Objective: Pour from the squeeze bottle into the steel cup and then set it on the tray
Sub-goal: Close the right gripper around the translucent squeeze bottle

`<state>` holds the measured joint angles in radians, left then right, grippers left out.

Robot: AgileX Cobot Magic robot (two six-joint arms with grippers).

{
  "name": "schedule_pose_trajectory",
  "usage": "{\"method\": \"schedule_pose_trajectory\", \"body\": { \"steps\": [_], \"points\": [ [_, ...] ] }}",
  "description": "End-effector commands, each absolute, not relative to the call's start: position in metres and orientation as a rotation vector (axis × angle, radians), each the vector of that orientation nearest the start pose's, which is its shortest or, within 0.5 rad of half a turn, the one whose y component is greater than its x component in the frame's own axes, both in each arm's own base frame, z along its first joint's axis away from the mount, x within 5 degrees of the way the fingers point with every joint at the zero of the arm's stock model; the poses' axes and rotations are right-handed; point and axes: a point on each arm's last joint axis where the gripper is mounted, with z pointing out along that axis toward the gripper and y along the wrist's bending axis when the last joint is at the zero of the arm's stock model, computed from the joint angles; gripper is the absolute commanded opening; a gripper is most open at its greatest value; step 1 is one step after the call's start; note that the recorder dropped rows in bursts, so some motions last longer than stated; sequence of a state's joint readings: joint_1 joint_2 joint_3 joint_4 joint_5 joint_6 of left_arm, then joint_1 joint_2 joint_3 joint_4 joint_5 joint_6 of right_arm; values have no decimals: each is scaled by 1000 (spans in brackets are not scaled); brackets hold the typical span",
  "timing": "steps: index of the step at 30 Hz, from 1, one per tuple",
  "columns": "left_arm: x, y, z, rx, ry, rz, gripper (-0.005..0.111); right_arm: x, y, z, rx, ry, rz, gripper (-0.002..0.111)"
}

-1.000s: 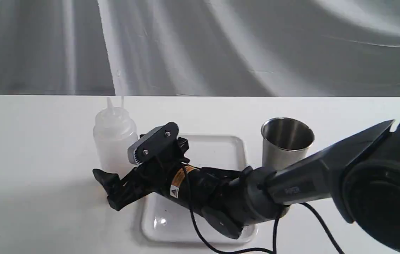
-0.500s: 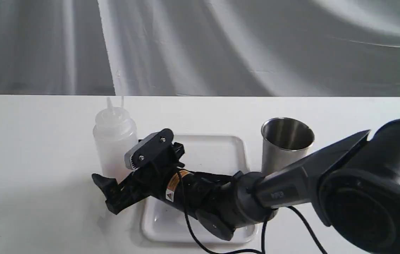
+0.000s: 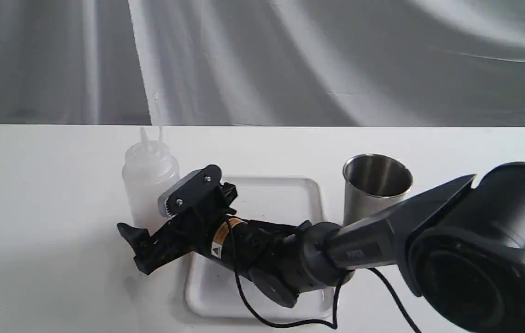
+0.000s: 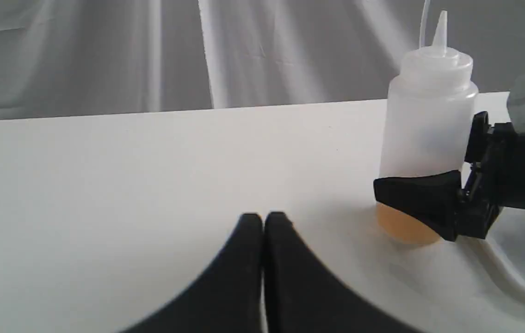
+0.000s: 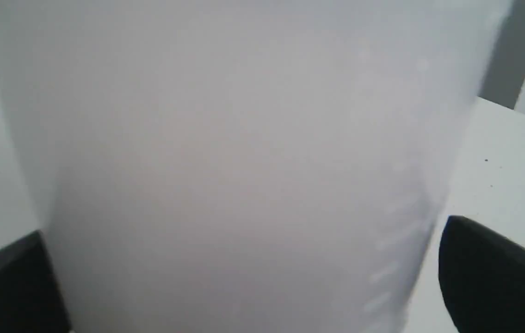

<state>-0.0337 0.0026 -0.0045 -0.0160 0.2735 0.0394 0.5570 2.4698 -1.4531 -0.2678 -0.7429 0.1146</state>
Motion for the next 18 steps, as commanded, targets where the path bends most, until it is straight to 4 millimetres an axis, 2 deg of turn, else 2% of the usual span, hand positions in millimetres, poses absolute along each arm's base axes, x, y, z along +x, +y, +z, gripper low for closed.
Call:
{"method": "schedule_pose_trajectory", "body": {
  "steps": [1,5,8,14,18],
  "points": [
    [55,-3,189,56,1749,-17,0,417,280,65,-702,1648,499,105],
    [55,-3,189,53,1749,-18,0,416,281,64,-734,1647,496,99],
    [55,-3,189,53,1749,-18,0,416,281,64,-738,1643,497,85],
    [55,-3,189,53,1749,-18,0,416,282,65,-735,1635,500,33],
    [55,-3,189,56,1749,-16,0,416,282,65,-735,1635,500,3]
  ]
}}
